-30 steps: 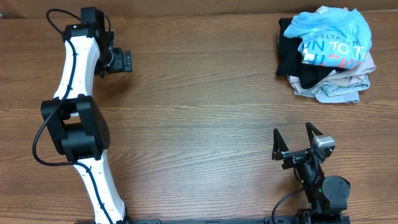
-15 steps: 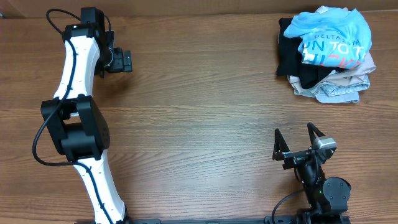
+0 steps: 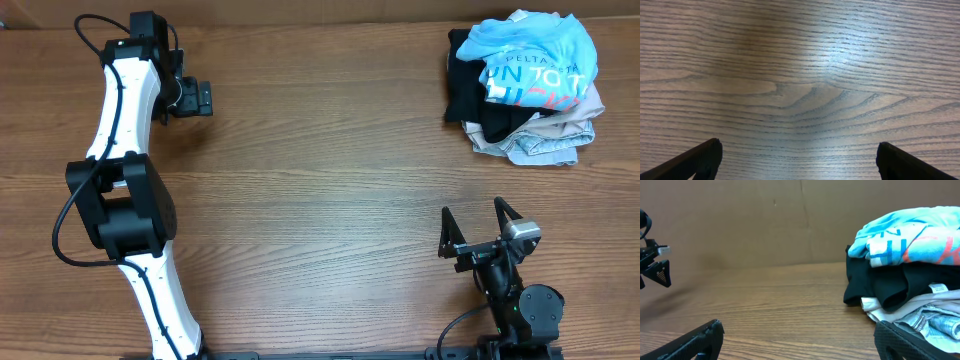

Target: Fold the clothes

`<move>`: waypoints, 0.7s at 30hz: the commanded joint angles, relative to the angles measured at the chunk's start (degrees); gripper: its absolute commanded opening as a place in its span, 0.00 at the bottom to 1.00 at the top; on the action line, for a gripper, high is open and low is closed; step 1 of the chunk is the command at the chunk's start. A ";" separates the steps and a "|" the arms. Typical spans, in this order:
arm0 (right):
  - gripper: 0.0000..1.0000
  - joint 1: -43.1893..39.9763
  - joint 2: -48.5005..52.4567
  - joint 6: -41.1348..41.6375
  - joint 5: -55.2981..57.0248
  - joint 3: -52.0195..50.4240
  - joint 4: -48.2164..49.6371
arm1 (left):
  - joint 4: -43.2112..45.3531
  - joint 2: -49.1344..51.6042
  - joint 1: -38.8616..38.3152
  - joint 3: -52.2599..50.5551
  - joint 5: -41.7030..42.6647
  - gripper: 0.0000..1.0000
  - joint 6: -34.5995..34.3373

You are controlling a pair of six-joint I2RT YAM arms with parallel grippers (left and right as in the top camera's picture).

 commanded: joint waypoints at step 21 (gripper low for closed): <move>1.00 0.55 -0.66 0.15 0.37 -0.61 0.17 | -2.62 -16.57 -0.11 0.22 0.09 1.00 -0.33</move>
